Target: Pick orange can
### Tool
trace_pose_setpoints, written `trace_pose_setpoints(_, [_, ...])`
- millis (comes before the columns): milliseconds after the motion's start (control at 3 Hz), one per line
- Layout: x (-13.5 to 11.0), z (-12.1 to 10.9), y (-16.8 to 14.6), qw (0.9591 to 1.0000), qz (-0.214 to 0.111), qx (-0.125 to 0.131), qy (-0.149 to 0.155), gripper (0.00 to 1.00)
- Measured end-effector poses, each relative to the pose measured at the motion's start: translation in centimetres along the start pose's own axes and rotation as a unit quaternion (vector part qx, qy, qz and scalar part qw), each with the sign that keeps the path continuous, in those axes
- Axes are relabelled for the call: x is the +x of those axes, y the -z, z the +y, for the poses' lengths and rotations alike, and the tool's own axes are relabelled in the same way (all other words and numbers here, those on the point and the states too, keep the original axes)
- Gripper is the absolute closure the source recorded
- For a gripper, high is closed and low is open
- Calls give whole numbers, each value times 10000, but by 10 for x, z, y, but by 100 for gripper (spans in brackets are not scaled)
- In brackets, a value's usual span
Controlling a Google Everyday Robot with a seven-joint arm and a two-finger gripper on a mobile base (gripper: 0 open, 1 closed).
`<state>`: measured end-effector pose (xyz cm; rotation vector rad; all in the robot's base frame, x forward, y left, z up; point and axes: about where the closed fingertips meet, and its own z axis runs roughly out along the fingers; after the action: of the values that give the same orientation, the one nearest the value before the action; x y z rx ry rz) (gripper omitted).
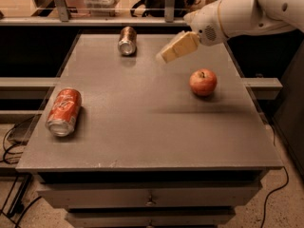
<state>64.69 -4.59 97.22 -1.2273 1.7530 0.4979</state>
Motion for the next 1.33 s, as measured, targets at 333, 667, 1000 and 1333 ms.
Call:
trace_pose_setpoints(333, [-25,-19,-43,9996,-183,16,-232,0])
trace_pose_setpoints(667, [-53,-20,-98,9991,-160,-22,-403,0])
trace_pose_setpoints(1000, [-53,-20,-98,9991,-160,-23,-403,0])
trace_pose_setpoints(1333, [-53,-20,-112,9981,-253,114,-550,0])
